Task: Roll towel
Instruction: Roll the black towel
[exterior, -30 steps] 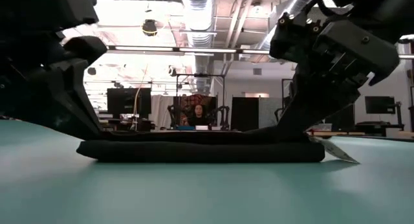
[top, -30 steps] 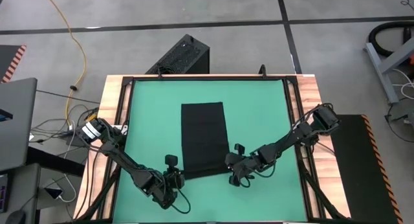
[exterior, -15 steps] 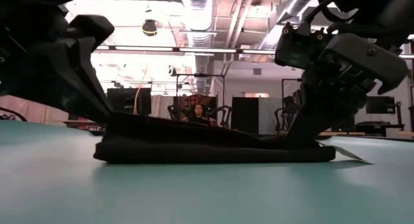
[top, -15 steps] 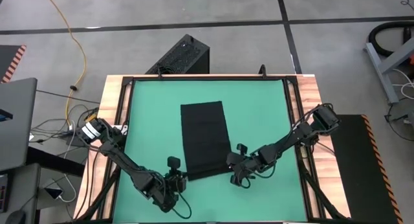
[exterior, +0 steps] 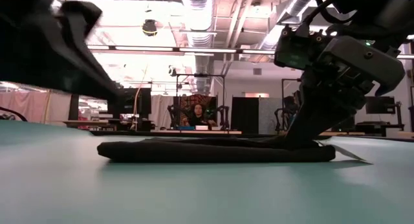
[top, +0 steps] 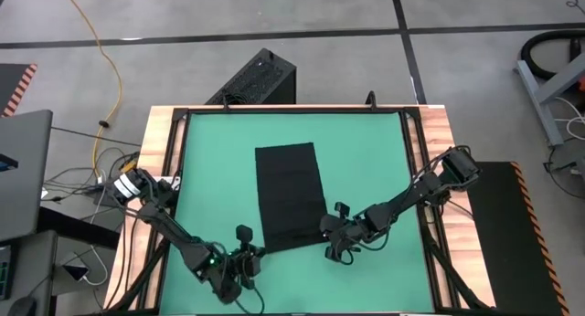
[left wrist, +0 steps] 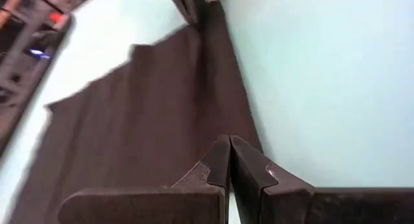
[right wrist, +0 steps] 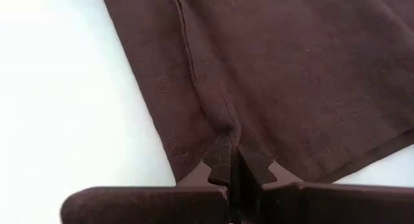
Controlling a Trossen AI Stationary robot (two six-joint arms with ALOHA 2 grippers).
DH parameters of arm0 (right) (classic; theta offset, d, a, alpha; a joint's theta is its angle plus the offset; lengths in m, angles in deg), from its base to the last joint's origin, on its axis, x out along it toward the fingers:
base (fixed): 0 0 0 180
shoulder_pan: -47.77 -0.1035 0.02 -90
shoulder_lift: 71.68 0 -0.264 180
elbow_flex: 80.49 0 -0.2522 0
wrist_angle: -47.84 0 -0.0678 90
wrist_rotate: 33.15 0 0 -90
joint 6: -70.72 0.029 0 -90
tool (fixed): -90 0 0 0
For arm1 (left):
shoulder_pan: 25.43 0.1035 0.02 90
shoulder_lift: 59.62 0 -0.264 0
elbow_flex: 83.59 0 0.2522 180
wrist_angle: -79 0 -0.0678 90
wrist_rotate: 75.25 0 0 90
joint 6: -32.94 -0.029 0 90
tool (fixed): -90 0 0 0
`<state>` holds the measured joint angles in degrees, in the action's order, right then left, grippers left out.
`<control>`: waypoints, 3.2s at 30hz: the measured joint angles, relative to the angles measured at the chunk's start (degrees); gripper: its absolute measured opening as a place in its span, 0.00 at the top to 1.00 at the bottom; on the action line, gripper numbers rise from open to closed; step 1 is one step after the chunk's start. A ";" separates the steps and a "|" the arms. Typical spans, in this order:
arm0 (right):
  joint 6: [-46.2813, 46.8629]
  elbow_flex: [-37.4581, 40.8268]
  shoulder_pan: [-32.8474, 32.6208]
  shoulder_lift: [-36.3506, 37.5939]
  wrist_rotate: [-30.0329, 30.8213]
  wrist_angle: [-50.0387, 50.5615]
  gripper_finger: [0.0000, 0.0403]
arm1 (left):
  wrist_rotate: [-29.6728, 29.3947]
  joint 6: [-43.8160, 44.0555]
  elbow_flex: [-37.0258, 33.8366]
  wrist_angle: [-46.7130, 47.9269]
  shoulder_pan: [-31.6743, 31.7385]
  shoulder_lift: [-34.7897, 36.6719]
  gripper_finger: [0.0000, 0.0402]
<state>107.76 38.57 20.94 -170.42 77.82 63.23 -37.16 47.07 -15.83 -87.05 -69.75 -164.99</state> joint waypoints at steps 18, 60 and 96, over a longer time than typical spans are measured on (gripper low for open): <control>0.03 0.00 -0.02 -0.02 0.44 -0.15 0.94 | 13.29 -3.89 -8.92 -14.04 8.45 -1.72 1.00; -25.47 -0.07 -7.45 -4.61 15.84 -8.23 0.79 | 14.76 0.01 -8.74 -4.34 5.71 -3.29 1.00; -45.55 -3.18 -7.81 -0.01 4.17 -3.28 0.29 | 14.66 -0.94 -8.61 1.64 3.41 -3.07 1.00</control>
<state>62.21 35.39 13.12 -170.42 81.99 59.95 -22.49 46.13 -24.44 -85.40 -66.34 -168.06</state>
